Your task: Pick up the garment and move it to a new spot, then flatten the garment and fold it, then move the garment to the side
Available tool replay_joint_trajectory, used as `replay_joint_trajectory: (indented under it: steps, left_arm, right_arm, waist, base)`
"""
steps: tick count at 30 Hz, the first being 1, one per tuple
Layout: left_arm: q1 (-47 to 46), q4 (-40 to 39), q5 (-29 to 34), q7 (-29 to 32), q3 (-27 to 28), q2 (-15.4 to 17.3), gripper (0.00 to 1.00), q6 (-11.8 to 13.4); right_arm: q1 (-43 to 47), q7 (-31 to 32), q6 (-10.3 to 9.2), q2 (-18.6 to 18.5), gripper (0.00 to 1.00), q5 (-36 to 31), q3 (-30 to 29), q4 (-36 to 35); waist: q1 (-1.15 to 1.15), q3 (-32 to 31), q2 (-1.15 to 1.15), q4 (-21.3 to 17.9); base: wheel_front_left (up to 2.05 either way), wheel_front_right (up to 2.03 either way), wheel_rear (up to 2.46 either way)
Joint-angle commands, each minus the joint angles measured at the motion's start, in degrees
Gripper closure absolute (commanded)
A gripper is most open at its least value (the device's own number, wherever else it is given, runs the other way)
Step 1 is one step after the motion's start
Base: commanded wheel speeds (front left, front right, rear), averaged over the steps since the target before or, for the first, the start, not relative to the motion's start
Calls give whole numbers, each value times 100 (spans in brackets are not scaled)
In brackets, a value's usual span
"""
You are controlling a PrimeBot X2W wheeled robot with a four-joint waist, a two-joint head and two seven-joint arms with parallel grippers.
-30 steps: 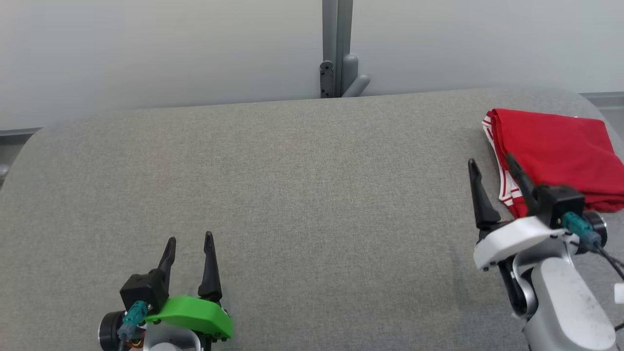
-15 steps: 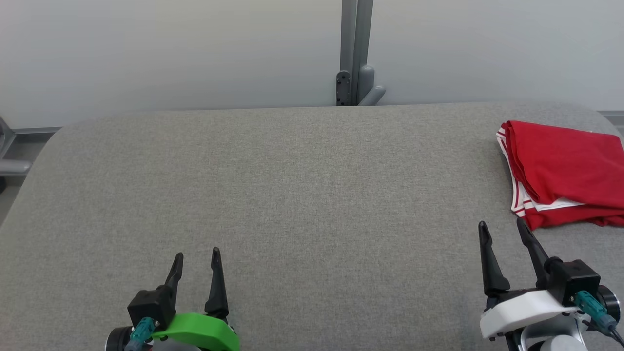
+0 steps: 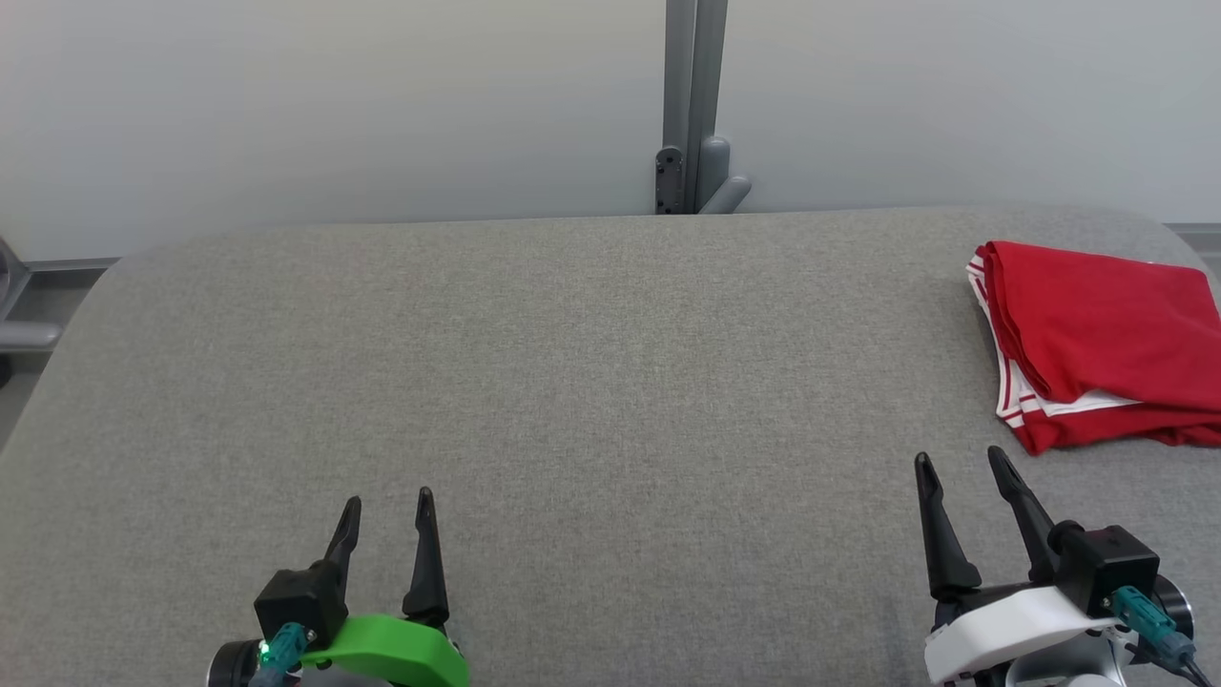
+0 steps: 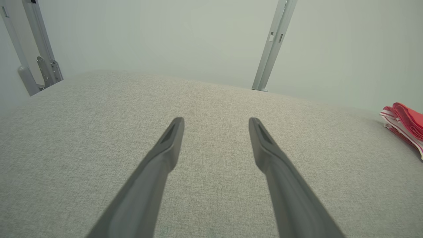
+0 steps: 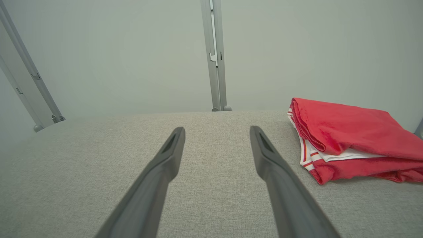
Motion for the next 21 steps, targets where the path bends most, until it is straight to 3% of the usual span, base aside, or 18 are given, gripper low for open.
replay_joint_trajectory:
  steps: [1, 21]
  left_arm:
    - [74, -18, 84, -12, 26, 19, 0, 36]
    - [73, 23, 72, -12, -26, 44, 0, 28]
  right_arm:
    - [78, 15, -9, -4, 0, 40, 12, -9]
    - [66, 63, -9, -3, 0, 112, -16, 28]
  waist:
    - [0, -7, 0, 7]
    - [0, 5, 0, 19]
  base:
    - [0, 0, 0]
    - [0, 0, 0]
